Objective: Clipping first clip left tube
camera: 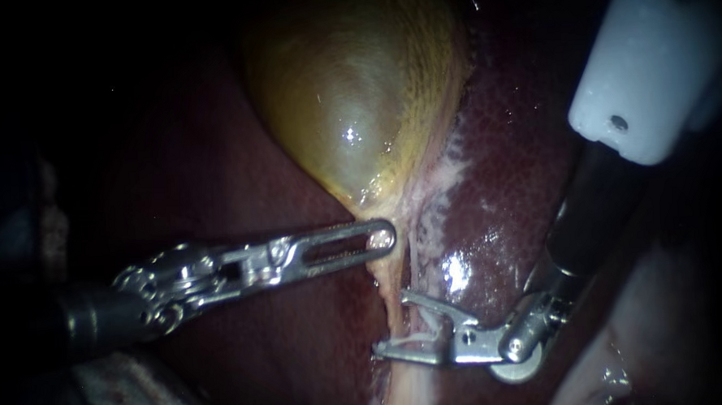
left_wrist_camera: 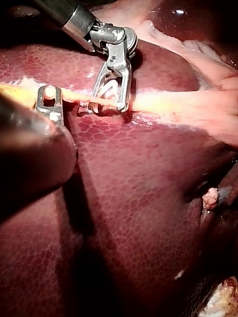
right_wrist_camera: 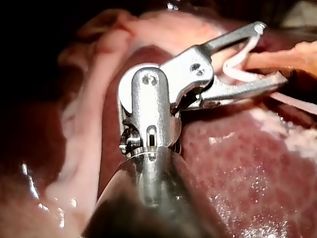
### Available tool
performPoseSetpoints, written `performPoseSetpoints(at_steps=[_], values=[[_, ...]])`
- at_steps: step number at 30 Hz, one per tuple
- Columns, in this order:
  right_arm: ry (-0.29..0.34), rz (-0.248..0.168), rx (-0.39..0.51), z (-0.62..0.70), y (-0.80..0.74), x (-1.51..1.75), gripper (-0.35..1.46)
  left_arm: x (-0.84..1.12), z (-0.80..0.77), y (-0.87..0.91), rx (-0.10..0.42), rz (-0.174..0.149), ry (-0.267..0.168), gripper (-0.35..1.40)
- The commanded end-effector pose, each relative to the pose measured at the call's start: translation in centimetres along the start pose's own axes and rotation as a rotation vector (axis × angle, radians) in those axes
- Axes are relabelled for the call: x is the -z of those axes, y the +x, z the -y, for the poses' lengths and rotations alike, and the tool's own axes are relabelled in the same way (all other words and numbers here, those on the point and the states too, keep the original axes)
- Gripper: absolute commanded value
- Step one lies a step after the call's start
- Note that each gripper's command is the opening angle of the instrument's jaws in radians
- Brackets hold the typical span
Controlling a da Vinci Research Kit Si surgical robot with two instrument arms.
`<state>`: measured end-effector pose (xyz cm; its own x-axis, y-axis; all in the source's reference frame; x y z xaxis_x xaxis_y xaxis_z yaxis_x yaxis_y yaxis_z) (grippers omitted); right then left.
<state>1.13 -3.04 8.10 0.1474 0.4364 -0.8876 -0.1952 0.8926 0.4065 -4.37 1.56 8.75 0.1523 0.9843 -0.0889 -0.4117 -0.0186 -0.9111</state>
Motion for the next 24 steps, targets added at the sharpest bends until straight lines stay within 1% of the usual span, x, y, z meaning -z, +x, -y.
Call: performPoseSetpoints(at_steps=[1,7,16,24], values=[[0.003,0.0,0.002,0.01,-0.01,-0.01,0.56,0.0,0.0,0.0,0.0,0.001,0.0,-0.35],[0.023,-0.002,0.0,0.04,-0.01,-0.05,0.52,0.0,0.0,0.0,0.0,0.001,0.0,-0.35],[0.025,-0.003,-0.021,0.05,-0.05,-0.05,0.47,0.0,0.0,0.0,0.0,0.0,0.0,-0.35],[0.025,-0.004,-0.018,0.04,-0.1,-0.06,0.44,-0.01,-0.01,-0.01,0.0,0.0,0.0,-0.35]])
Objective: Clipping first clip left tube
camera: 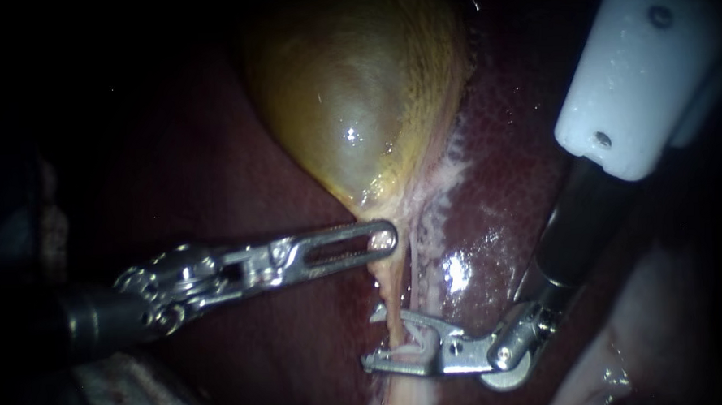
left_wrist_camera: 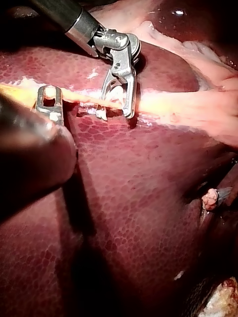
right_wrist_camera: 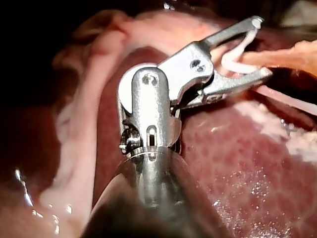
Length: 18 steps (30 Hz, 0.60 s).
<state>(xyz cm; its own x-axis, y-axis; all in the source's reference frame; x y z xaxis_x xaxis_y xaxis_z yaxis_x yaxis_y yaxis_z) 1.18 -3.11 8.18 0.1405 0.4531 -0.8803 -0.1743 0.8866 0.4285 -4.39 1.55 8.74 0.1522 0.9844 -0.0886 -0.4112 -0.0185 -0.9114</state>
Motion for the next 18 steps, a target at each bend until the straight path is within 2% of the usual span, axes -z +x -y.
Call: performPoseSetpoints(at_steps=[1,5,9,13,18], values=[[0.0,0.0,0.001,0.0,0.0,0.0,0.43,0.0,0.0,0.0,0.0,-0.001,0.001,-0.35],[0.0,0.0,0.001,0.0,0.0,0.0,0.32,0.0,0.0,0.0,0.0,-0.001,0.001,-0.35],[0.002,0.0,0.001,-0.01,-0.01,0.02,0.02,0.0,0.0,0.0,0.0,-0.001,0.001,-0.35],[0.004,-0.001,0.001,-0.02,-0.01,0.06,-0.19,0.0,0.0,0.0,0.0,-0.001,0.001,-0.35],[0.005,-0.001,0.002,-0.03,-0.02,0.09,-0.34,0.0,0.0,0.0,0.0,-0.001,0.001,-0.35]])
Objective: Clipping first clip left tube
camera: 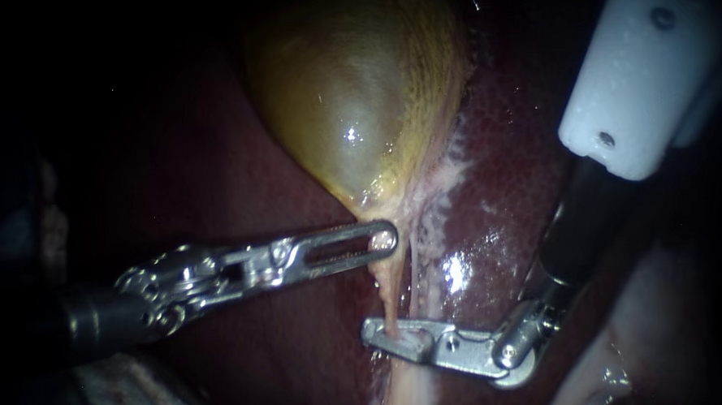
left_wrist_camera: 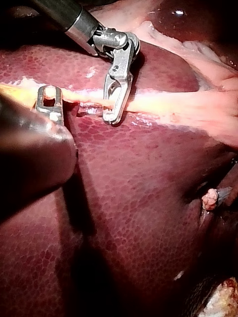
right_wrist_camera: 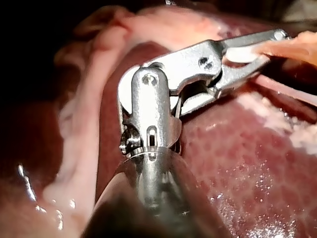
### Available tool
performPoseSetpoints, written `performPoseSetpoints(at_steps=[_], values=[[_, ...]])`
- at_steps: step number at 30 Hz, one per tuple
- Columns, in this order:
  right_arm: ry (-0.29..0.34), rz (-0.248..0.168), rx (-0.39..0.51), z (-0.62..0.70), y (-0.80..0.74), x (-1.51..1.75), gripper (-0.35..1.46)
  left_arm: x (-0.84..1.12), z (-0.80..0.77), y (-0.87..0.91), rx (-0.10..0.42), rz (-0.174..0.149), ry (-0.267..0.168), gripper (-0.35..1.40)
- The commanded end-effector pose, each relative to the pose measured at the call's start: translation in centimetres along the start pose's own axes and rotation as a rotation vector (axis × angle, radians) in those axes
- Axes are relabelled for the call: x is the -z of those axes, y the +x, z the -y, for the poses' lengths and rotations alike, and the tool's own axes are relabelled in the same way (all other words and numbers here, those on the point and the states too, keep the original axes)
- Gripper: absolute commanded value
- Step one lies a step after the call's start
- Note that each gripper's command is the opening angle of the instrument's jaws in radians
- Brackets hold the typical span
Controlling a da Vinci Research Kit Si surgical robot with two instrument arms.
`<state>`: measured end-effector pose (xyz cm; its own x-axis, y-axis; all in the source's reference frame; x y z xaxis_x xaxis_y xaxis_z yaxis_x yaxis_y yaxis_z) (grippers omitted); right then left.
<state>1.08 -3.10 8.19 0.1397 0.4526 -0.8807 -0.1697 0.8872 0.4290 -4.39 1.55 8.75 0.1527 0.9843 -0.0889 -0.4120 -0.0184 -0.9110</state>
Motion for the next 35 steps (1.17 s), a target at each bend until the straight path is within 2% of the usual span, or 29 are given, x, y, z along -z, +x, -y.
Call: performPoseSetpoints(at_steps=[1,35], values=[[0.001,0.0,0.001,0.0,0.0,0.0,-0.34,0.0,0.0,0.0,0.0,0.0,0.0,-0.35],[0.001,0.0,0.002,0.01,-0.01,0.0,-0.35,-0.01,0.02,0.0,-0.001,0.0,0.0,-0.35]])
